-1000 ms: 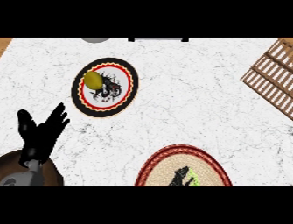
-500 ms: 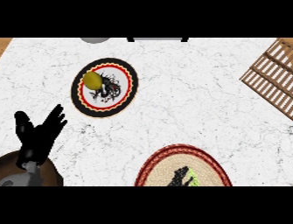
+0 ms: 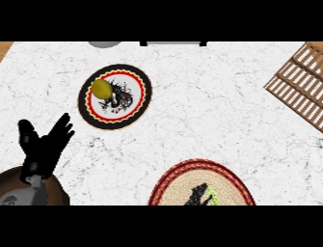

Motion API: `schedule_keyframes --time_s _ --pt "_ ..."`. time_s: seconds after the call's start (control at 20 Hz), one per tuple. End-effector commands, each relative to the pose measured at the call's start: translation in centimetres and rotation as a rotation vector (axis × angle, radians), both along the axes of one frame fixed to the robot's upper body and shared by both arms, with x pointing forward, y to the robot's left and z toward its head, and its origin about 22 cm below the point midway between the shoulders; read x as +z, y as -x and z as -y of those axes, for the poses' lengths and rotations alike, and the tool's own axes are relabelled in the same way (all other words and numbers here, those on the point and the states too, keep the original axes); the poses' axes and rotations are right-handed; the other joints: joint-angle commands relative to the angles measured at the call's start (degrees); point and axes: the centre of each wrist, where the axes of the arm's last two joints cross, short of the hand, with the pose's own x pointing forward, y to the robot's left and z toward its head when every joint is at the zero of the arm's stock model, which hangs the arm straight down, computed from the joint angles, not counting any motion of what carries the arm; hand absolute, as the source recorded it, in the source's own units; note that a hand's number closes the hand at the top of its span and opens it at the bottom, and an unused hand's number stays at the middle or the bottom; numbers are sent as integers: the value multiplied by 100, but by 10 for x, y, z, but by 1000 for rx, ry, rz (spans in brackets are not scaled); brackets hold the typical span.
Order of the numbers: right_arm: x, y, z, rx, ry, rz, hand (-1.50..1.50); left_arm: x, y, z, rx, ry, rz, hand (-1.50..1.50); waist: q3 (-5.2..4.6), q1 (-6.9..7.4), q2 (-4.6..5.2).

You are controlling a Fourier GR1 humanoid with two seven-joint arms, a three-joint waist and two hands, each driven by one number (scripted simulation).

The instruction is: Pick the croissant from the placemat and place it in the tiered shelf

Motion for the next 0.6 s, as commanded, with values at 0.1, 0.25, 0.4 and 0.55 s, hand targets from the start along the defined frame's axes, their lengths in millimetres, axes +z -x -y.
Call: schedule_keyframes --time_s 0.1,0.25,0.4,0.55 --pt "16 34 8 -124 -5 154 -150 -10 13 0 2 2 -13 0 -9 -59 -12" --pt "34 63 38 -268 23 130 -150 -3 5 -2 32 6 -18 0 -8 -96 -10" --pt "33 81 49 -356 -9 224 -150 -10 10 -12 23 3 -4 0 -8 -89 -3" --pt "39 125 61 -390 -42 272 -150 -6 9 -10 40 5 -30 0 -5 -200 -36"
